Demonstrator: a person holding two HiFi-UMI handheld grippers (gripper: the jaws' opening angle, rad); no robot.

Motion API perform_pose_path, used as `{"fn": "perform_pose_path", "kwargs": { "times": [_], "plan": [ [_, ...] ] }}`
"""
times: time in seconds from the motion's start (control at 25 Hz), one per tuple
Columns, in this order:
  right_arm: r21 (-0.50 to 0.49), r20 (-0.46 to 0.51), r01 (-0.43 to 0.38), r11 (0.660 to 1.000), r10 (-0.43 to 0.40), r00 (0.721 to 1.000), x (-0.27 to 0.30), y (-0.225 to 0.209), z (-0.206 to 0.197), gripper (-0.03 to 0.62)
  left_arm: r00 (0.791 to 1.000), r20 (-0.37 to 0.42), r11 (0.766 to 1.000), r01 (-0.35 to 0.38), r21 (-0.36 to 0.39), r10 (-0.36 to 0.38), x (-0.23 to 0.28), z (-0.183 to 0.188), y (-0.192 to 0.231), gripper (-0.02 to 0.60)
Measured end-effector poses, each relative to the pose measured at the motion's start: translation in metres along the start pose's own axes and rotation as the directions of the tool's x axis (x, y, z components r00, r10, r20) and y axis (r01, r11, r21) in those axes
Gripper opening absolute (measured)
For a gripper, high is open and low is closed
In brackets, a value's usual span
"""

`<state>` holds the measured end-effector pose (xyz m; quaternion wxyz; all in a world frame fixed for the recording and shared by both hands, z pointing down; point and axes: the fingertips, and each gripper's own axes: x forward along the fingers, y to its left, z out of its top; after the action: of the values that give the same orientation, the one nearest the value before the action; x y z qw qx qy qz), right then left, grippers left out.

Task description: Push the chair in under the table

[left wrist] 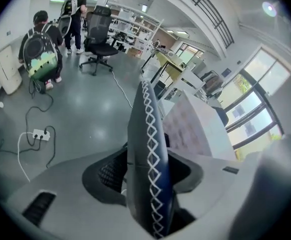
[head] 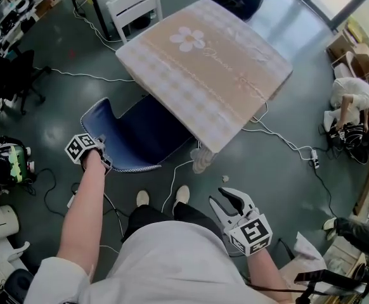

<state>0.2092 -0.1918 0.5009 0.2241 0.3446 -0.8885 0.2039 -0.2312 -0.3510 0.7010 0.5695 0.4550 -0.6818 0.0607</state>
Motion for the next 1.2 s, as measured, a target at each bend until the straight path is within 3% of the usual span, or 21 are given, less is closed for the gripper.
{"fn": "perform_pose_path", "kwargs": {
  "times": [0.16, 0.32, 0.52, 0.6, 0.68, 0.76, 0.92, 1.2],
  "plan": [
    [-0.018, 0.009, -0.047, 0.999, 0.047, 0.999, 0.005, -0.003, -0.002, 0.144, 0.998, 0.066, 0.998, -0.014, 0.062, 0.01, -0.029, 0.016, 0.0, 0.222],
    [-0.032, 0.025, -0.101, 0.994, 0.102, 0.994, 0.015, -0.001, -0.002, 0.144, 0.983, 0.163, 0.99, 0.068, 0.126, -0.089, -0.077, 0.019, -0.014, 0.222],
    [-0.097, 0.03, -0.183, 0.978, 0.186, 0.982, 0.043, 0.015, 0.014, 0.144, 0.932, 0.219, 0.925, 0.214, 0.314, -0.289, -0.157, 0.016, -0.045, 0.211],
    [-0.126, 0.032, -0.204, 0.971, 0.209, 0.977, 0.051, 0.021, 0.017, 0.138, 0.917, 0.216, 0.891, 0.235, 0.387, -0.336, -0.188, 0.0, -0.05, 0.115],
    [-0.144, 0.044, -0.208, 0.967, 0.216, 0.975, 0.055, 0.029, 0.024, 0.114, 0.902, 0.178, 0.843, 0.276, 0.462, -0.393, -0.217, -0.02, -0.055, 0.009],
    [-0.162, 0.062, -0.204, 0.965, 0.216, 0.974, 0.055, 0.04, 0.033, 0.073, 0.878, 0.116, 0.775, 0.34, 0.532, -0.465, -0.243, -0.042, -0.065, 0.009],
    [-0.205, 0.083, -0.195, 0.959, 0.216, 0.973, 0.049, 0.067, 0.046, 0.029, 0.805, -0.006, 0.636, 0.474, 0.609, -0.594, -0.285, -0.083, -0.087, 0.009],
    [-0.261, 0.085, -0.186, 0.947, 0.214, 0.973, 0.047, 0.147, 0.049, 0.018, 0.695, -0.226, 0.359, 0.588, 0.724, -0.682, -0.353, -0.146, -0.08, 0.009]
  ]
}}
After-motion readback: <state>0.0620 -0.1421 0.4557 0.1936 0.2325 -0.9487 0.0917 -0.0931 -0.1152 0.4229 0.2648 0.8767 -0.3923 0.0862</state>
